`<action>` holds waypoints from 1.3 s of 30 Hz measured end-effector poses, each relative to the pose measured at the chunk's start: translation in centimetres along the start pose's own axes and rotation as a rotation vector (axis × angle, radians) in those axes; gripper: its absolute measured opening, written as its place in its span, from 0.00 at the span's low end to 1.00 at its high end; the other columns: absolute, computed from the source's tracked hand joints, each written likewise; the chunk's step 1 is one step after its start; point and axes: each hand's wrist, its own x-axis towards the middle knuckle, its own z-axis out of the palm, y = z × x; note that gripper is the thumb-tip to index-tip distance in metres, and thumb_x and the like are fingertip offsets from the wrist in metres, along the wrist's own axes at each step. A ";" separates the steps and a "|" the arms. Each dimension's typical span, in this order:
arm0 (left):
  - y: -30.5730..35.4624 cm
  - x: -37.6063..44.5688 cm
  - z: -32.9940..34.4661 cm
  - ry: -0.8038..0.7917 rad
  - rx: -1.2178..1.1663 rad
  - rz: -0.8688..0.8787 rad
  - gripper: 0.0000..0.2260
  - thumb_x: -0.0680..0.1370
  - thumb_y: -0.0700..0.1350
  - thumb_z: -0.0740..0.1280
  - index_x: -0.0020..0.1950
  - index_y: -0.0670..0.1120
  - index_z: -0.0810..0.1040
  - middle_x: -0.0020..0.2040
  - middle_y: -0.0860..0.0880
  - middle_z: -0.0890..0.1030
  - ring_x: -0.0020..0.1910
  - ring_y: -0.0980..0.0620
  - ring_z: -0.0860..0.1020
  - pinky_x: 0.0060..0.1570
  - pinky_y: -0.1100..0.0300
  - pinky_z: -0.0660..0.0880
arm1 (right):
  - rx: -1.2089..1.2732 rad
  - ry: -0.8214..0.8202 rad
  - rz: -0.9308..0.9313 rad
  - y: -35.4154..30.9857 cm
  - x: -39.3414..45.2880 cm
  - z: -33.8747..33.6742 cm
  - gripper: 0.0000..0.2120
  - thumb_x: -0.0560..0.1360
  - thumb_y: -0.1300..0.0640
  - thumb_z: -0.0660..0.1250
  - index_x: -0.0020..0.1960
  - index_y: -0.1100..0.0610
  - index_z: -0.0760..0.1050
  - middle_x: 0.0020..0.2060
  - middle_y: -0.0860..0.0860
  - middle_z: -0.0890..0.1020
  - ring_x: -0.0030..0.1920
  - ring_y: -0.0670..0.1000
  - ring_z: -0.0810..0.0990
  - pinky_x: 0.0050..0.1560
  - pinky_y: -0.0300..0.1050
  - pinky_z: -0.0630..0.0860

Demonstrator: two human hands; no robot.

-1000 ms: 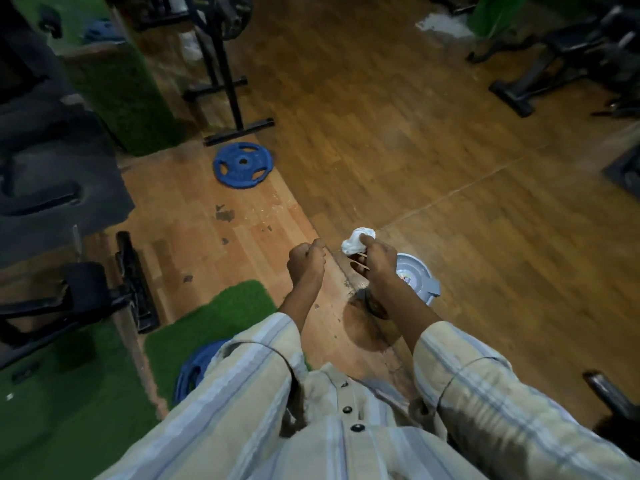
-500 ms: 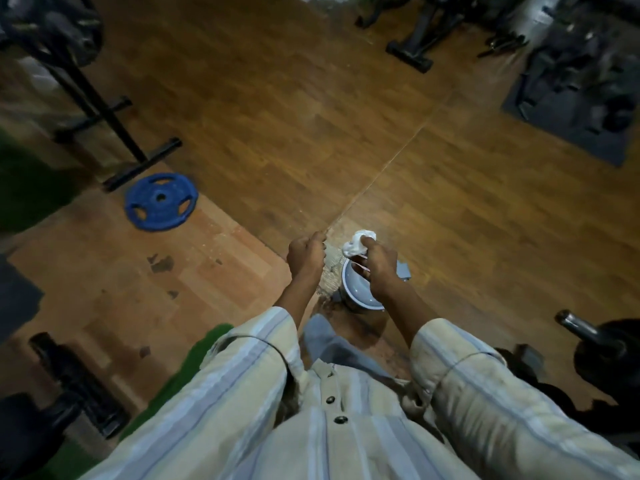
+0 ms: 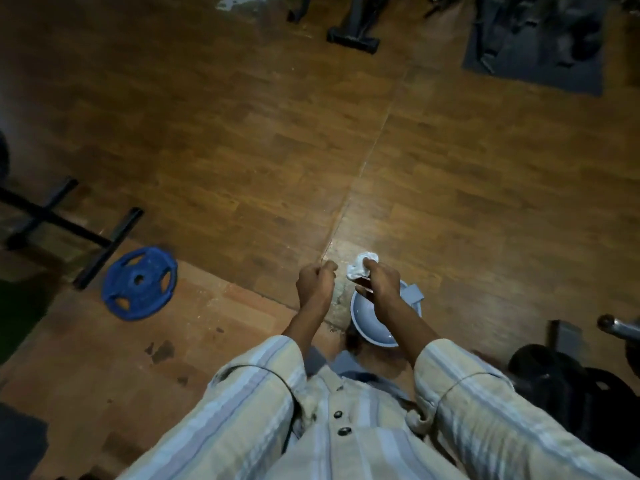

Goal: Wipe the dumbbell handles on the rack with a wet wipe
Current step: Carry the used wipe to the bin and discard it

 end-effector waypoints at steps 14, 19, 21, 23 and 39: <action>7.2 7.1 9.9 -0.581 0.456 0.209 0.19 0.73 0.52 0.68 0.39 0.35 0.79 0.40 0.37 0.82 0.35 0.45 0.78 0.38 0.51 0.73 | 0.466 0.498 0.144 -2.0 2.7 -3.5 0.16 0.81 0.54 0.68 0.65 0.63 0.77 0.52 0.61 0.84 0.50 0.60 0.84 0.32 0.43 0.80; 6.8 7.7 11.3 -0.720 0.580 0.236 0.19 0.71 0.53 0.67 0.38 0.35 0.78 0.39 0.38 0.83 0.40 0.40 0.82 0.40 0.49 0.76 | 0.634 0.644 0.207 0.1 2.1 -2.4 0.15 0.81 0.54 0.68 0.64 0.62 0.78 0.54 0.59 0.84 0.49 0.58 0.85 0.29 0.42 0.79; 6.4 7.6 11.3 -0.766 0.614 0.241 0.18 0.72 0.51 0.67 0.39 0.34 0.79 0.39 0.36 0.83 0.37 0.41 0.81 0.37 0.51 0.75 | 0.671 0.663 0.217 0.7 2.1 -2.2 0.16 0.81 0.54 0.68 0.65 0.62 0.77 0.55 0.59 0.84 0.51 0.59 0.85 0.34 0.45 0.79; 6.3 7.6 11.5 -0.784 0.638 0.245 0.18 0.72 0.51 0.68 0.39 0.34 0.79 0.38 0.36 0.83 0.37 0.40 0.81 0.38 0.50 0.75 | 0.712 0.672 0.232 0.9 2.1 -2.1 0.17 0.81 0.54 0.68 0.66 0.62 0.77 0.57 0.60 0.83 0.56 0.61 0.84 0.36 0.47 0.80; 4.5 8.9 11.5 -0.781 0.708 0.226 0.22 0.65 0.55 0.67 0.40 0.35 0.78 0.37 0.37 0.81 0.32 0.45 0.76 0.40 0.42 0.79 | 0.901 0.725 0.304 3.6 2.2 -1.5 0.15 0.82 0.59 0.66 0.67 0.62 0.73 0.52 0.60 0.80 0.57 0.63 0.83 0.61 0.58 0.79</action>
